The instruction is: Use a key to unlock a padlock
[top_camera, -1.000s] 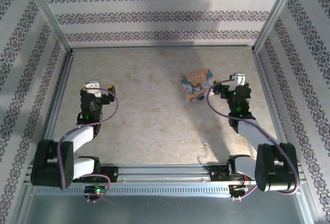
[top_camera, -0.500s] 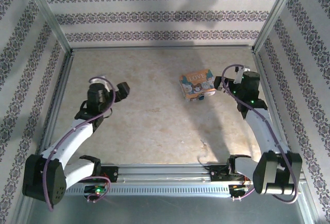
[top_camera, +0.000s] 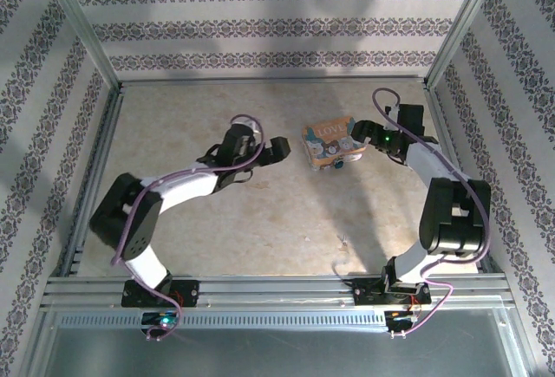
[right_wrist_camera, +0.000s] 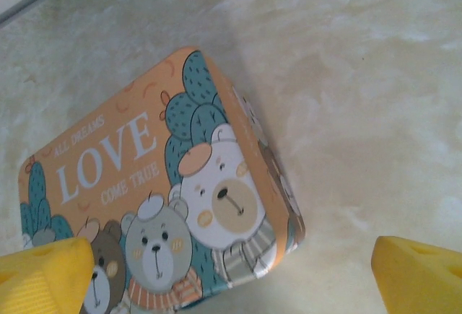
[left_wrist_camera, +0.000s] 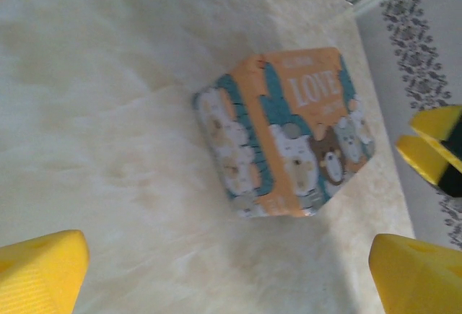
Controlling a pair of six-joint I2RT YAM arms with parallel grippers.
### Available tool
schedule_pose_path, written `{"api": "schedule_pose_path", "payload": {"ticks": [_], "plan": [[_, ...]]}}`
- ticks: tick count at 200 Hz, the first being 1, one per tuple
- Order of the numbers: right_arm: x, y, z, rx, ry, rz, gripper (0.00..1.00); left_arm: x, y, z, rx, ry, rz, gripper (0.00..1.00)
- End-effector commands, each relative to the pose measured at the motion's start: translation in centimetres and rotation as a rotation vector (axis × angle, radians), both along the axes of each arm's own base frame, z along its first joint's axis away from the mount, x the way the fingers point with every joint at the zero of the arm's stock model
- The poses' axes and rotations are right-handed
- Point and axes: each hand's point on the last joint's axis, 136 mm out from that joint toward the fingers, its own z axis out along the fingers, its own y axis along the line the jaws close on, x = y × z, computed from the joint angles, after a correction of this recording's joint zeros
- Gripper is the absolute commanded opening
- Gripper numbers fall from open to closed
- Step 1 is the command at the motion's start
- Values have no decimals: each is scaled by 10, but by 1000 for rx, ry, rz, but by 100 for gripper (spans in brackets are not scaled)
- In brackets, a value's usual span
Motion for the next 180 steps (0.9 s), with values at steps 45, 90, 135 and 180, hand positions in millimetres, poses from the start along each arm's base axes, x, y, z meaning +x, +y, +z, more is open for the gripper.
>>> {"api": "schedule_pose_path", "payload": {"ticks": [45, 90, 135, 180], "plan": [[39, 11, -13, 116, -8, 43, 98, 36, -84, -29, -96, 117, -98, 100], [37, 24, -26, 181, 28, 90, 98, 50, -114, -37, -136, 148, -146, 100], [20, 46, -27, 244, 55, 155, 98, 54, -121, -38, -124, 147, -165, 100], [-10, 78, -22, 272, 81, 229, 98, 53, -113, -34, -100, 132, -163, 100]]}}
